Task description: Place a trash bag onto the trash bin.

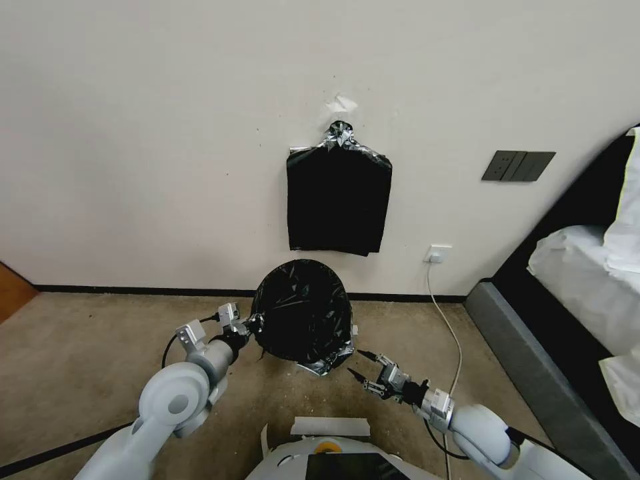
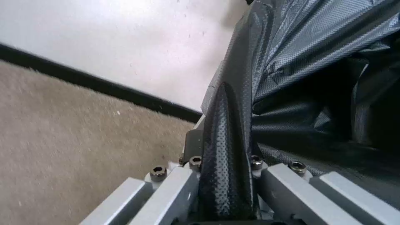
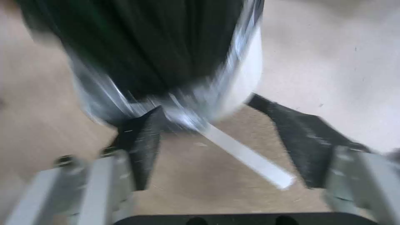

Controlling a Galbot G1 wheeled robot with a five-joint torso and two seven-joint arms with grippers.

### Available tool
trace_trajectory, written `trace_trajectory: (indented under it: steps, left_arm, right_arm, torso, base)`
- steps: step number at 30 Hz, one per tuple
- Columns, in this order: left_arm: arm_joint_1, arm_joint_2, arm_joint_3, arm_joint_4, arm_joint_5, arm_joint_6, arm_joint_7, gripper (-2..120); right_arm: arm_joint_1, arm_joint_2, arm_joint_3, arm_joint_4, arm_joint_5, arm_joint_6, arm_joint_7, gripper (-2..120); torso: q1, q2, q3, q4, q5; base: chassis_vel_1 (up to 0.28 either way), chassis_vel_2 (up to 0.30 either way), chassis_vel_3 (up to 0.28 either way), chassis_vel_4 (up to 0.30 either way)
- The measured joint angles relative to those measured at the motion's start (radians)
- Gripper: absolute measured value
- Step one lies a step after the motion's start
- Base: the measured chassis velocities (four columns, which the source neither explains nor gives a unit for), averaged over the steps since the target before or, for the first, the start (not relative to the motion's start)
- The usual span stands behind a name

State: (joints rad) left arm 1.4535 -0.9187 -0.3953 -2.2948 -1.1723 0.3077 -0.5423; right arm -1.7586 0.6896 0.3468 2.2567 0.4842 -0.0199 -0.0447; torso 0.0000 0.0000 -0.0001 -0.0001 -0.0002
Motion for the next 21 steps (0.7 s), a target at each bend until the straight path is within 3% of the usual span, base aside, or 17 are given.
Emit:
trace_trajectory:
  steps: [6,8,10,16,19,21]
  left_arm:
    - [0.013,-0.025,0.078,0.014,0.165,-0.048,0.014,1]
    - [0.013,-0.026,0.088,0.014,0.182,-0.054,0.014,1]
    - [0.011,-0.033,0.121,0.014,0.234,-0.067,0.016,1]
    - [0.017,-0.047,0.162,0.002,0.299,-0.073,0.020,1]
    - [0.014,-0.057,0.188,0.005,0.337,-0.073,0.020,1]
    - [0.012,-0.061,0.192,0.009,0.343,-0.073,0.020,1]
  right_arm:
    - [-0.060,0.015,0.112,0.232,0.203,-0.160,0.067,37]
    - [-0.057,0.015,0.119,0.245,0.224,-0.176,0.077,34]
    - [-0.033,0.010,0.118,0.255,0.293,-0.246,0.126,22]
    - [0.096,-0.005,0.032,0.255,0.362,-0.335,0.175,4]
    - [0.317,0.000,-0.077,0.252,0.599,-0.498,0.351,0]
    - [0.396,0.005,-0.118,0.251,0.668,-0.538,0.402,0]
  torso:
    - [0.000,0.000,0.000,0.0000,-0.0001]
    - [0.000,0.000,0.000,0.0001,0.0000]
    - [0.000,0.000,0.000,-0.0001,0.0003]
    - [0.000,0.000,0.000,0.0002,0.0004]
    - [0.000,0.000,0.000,0.0000,0.0005]
    - [0.000,0.000,0.000,0.0000,0.0004]
  base:
    - [0.000,0.000,0.000,0.000]
    - [0.000,0.000,0.000,0.000]
    - [0.000,0.000,0.000,0.000]
    - [0.000,0.000,0.000,0.000]
    - [0.000,0.000,0.000,0.000]
    - [0.000,0.000,0.000,0.000]
